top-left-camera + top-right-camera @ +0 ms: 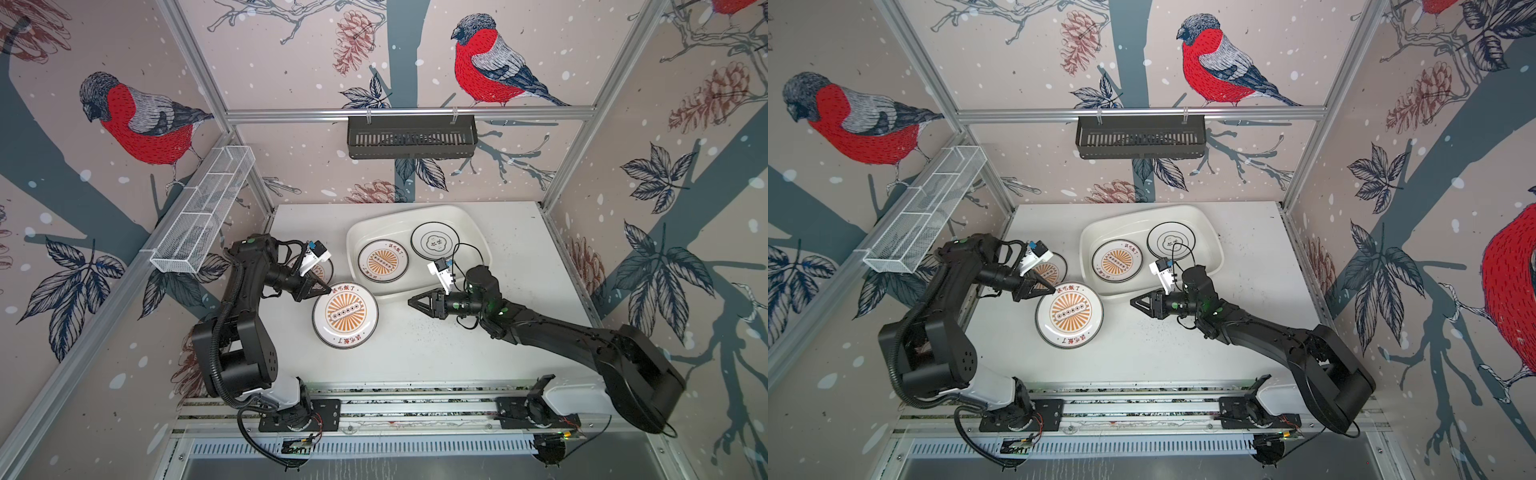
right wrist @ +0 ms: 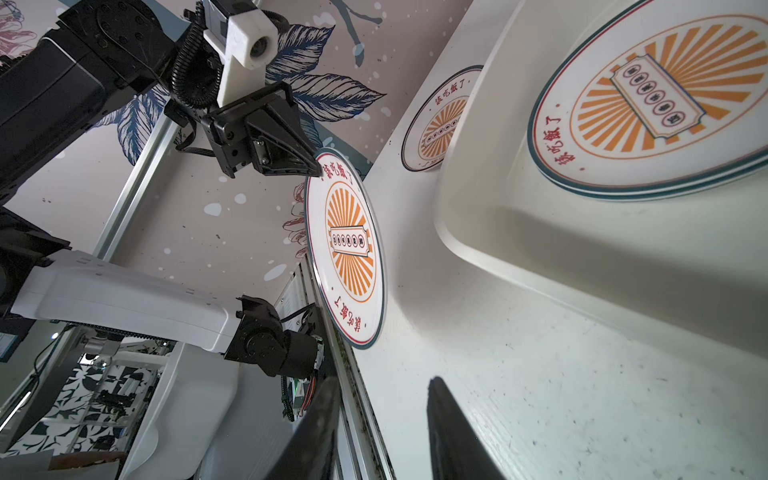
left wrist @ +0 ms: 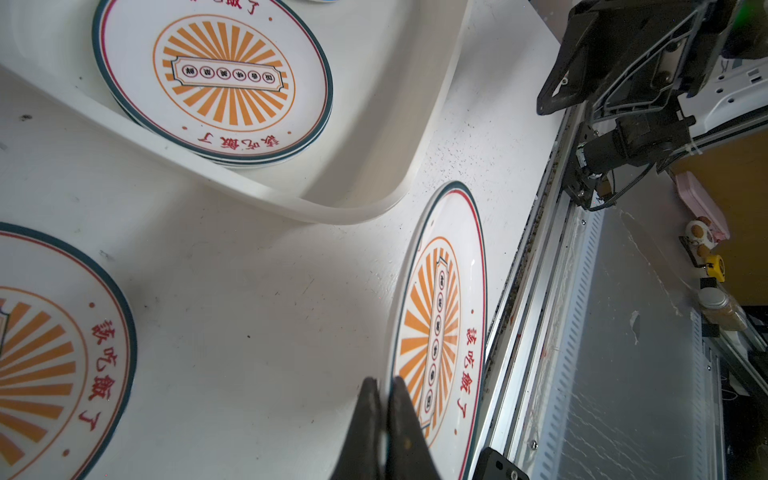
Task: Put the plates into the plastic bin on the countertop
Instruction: 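Close the right gripper on the raised plate edge while the left gripper holds it, then lift the plate with the right gripper over the bin while the left gripper lets go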
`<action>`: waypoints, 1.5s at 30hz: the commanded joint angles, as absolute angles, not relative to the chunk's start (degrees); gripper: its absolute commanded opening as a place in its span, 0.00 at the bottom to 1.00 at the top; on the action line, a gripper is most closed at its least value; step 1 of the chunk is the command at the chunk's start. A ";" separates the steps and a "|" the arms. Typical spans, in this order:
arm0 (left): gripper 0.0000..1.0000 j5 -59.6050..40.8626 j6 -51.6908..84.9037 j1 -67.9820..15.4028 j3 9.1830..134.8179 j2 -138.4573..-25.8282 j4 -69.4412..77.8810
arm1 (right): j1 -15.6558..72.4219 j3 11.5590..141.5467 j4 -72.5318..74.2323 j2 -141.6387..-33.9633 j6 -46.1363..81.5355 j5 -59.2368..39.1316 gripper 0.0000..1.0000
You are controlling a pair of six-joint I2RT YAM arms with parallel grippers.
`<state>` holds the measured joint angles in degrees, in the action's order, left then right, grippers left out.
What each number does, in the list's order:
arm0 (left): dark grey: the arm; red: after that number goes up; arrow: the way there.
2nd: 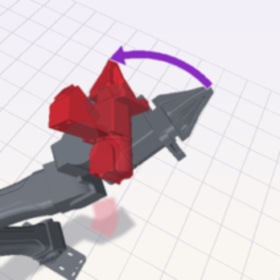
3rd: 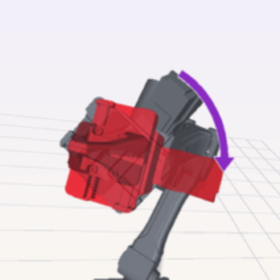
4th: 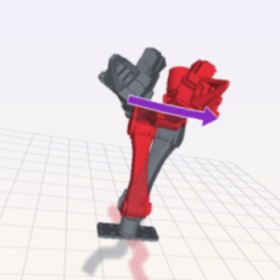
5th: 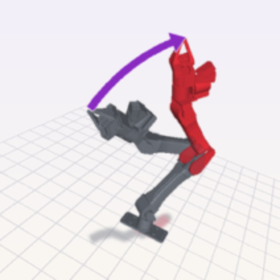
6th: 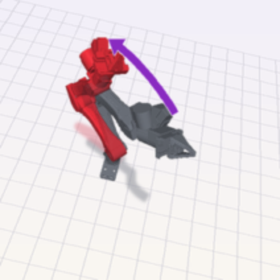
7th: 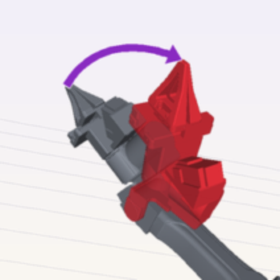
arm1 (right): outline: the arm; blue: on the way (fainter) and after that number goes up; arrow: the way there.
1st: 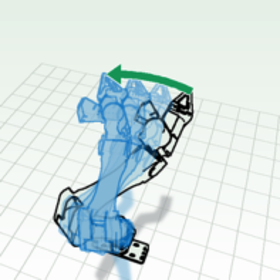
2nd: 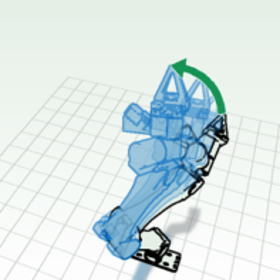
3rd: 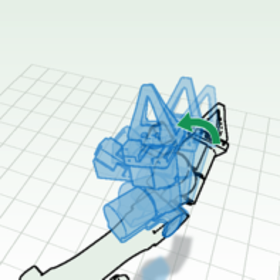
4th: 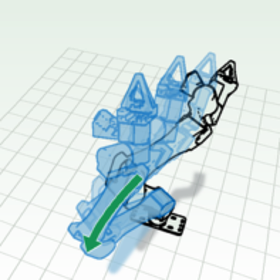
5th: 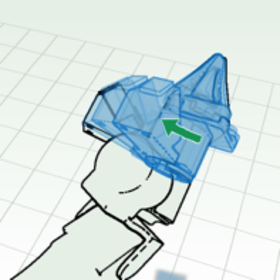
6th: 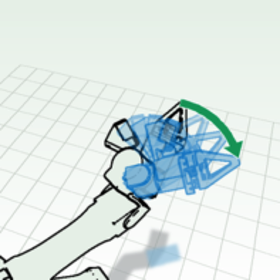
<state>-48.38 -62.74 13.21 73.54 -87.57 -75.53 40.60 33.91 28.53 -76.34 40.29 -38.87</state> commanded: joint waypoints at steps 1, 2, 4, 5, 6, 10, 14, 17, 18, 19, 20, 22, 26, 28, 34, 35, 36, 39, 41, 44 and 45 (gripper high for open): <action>0.00 -52.89 -61.80 12.25 75.05 -87.02 -78.92 | 40.87 33.36 31.59 -76.13 40.28 -37.70 0.37; 0.00 -53.28 -61.47 11.86 75.32 -87.01 -78.86 | 40.95 33.22 32.10 -76.20 40.56 -37.70 0.37; 0.00 -54.13 -60.79 11.14 76.02 -87.00 -78.71 | 41.25 33.05 32.72 -76.28 40.78 -37.65 0.37; 0.00 -54.64 -60.22 10.80 76.36 -87.01 -78.55 | 41.46 32.96 32.99 -76.25 40.87 -37.46 0.37; 0.00 -55.09 -59.87 10.45 76.63 -87.01 -78.41 | 41.61 32.96 33.27 -76.20 40.89 -37.37 0.37; 0.00 -56.18 -57.42 8.61 77.41 -86.85 -76.36 | 42.48 32.96 34.63 -76.24 41.42 -37.07 0.37; 0.00 -56.92 -54.69 5.96 77.89 -86.75 -74.24 | 43.37 33.22 35.75 -77.60 41.81 -36.92 0.37; 0.00 -57.24 -52.21 3.89 78.08 -86.29 -72.16 | 44.21 33.14 36.53 -78.34 42.09 -35.91 0.37; 0.00 -57.27 -51.51 3.35 78.12 -86.06 -71.64 | 44.37 33.21 36.72 -78.46 42.10 -35.71 0.37; 0.00 -57.28 -50.76 2.73 78.23 -85.88 -71.03 | 44.60 33.22 37.11 -78.65 42.18 -35.52 0.37; 0.00 -57.28 -50.02 2.13 78.29 -85.57 -70.47 | 44.69 33.22 37.43 -78.66 42.36 -35.43 0.37; 0.00 -57.35 -48.82 1.27 78.30 -85.20 -69.47 | 44.80 33.07 38.23 -78.66 42.54 -35.39 0.37; 0.00 -57.35 -47.19 -0.25 78.20 -84.73 -68.21 | 44.86 33.75 38.23 -79.09 42.63 -35.51 0.36; 0.00 -57.38 -46.44 -0.78 78.09 -84.56 -67.58 | 45.00 34.01 38.29 -79.28 42.63 -35.60 0.36; 0.00 -57.58 -45.05 -2.25 77.31 -84.38 -66.11 | 45.00 34.47 38.78 -79.98 43.06 -35.95 0.30; 0.00 -57.66 -44.72 -2.51 77.08 -84.29 -65.66 | 44.97 34.54 38.68 -80.11 43.08 -35.94 0.28; 0.00 -57.69 -44.37 -2.72 76.94 -84.13 -65.22 | 45.01 34.54 38.68 -80.07 43.08 -35.95 0.26; 0.00 -57.79 -43.48 -3.37 76.42 -83.72 -64.15 | 45.00 34.14 39.02 -79.99 43.32 -35.88 0.22; 0.00 -57.44 -42.99 -3.60 76.03 -83.51 -63.37 | 45.00 34.01 39.35 -79.86 43.50 -35.86 0.19; 0.00 -57.59 -42.80 -3.69 75.81 -83.42 -63.27 | 45.00 33.67 39.73 -79.80 43.79 -36.16 0.15; 0.00 -57.58 -42.85 -3.74 75.80 -83.41 -63.25 | 45.01 33.59 39.81 -79.72 43.86 -36.11 0.14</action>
